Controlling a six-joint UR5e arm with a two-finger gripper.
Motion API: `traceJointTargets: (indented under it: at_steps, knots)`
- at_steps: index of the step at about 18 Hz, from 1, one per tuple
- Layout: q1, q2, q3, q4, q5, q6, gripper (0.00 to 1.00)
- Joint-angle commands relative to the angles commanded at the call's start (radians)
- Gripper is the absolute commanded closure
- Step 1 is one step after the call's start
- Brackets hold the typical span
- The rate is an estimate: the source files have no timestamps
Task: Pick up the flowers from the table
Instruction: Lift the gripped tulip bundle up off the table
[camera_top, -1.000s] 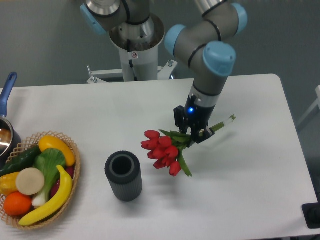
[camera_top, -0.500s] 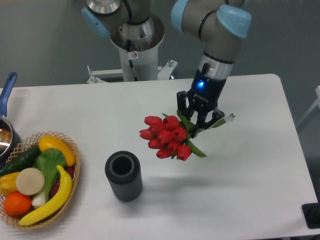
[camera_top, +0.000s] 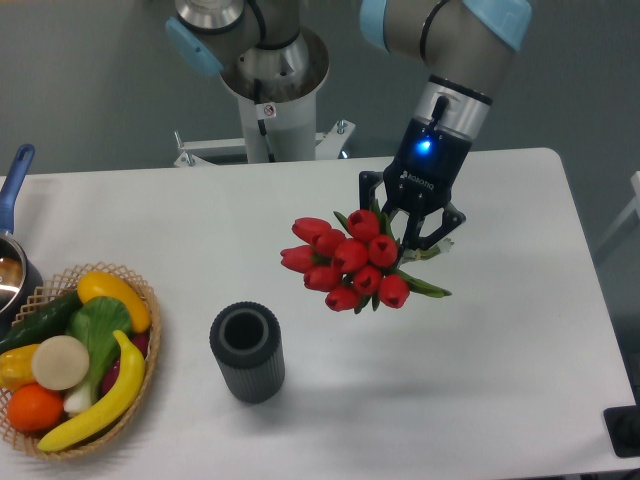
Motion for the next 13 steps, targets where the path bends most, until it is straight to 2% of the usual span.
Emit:
traceJointTargets:
  at_steps: [13]
  knots:
    - [0.009, 0.0, 0.002, 0.0, -0.002, 0.0, 0.63]
